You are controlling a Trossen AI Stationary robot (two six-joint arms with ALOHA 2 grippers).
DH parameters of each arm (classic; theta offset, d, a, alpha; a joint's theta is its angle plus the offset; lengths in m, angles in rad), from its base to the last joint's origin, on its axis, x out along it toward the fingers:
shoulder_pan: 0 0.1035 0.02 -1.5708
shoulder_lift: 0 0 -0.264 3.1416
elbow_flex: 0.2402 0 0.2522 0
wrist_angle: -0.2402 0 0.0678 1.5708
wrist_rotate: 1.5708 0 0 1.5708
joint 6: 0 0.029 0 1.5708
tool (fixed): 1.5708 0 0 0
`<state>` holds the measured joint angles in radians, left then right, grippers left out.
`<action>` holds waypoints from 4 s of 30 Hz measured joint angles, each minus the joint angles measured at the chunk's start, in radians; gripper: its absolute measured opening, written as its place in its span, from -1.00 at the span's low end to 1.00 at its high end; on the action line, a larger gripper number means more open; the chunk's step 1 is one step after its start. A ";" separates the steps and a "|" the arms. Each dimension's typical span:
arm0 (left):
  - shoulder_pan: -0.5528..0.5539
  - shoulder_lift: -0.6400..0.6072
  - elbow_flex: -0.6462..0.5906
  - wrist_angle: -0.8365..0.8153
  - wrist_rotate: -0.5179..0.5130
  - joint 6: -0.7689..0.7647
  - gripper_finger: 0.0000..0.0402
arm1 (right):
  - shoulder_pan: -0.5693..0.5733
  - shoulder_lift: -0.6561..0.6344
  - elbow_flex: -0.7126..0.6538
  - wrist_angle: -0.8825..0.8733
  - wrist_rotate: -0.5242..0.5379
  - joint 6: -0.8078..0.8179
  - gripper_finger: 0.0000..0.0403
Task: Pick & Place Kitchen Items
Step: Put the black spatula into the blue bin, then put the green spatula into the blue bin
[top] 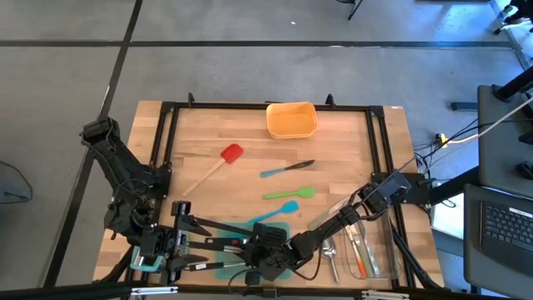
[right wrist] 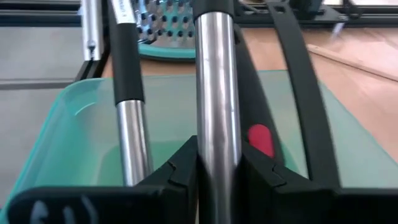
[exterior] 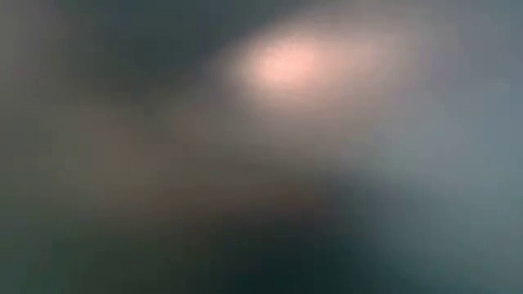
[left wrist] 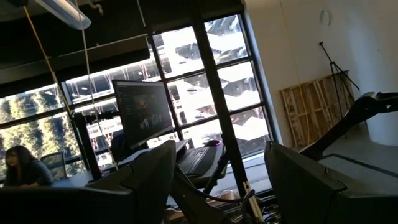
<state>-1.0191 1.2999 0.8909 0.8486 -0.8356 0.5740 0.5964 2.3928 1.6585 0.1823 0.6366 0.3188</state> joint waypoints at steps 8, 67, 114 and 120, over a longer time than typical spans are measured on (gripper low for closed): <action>0.000 0.000 0.000 0.000 -0.011 0.008 0.20 | 0.000 0.000 0.000 0.000 -0.042 -0.016 -0.55; 0.381 0.000 0.000 -0.583 -0.206 -0.399 0.20 | 0.107 -0.349 -0.177 -0.785 0.165 0.344 0.08; 0.829 0.057 -0.001 -0.755 0.314 -0.486 0.20 | -0.154 -0.971 -1.185 0.336 -0.202 0.039 0.08; 0.900 0.057 -0.001 -0.762 0.328 -0.486 0.20 | -0.217 -0.973 -1.402 0.707 -0.263 -0.010 0.08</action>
<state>-0.1194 1.3571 0.8902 0.0867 -0.5078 0.0883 0.3797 1.4200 0.2561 0.8889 0.3736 0.3084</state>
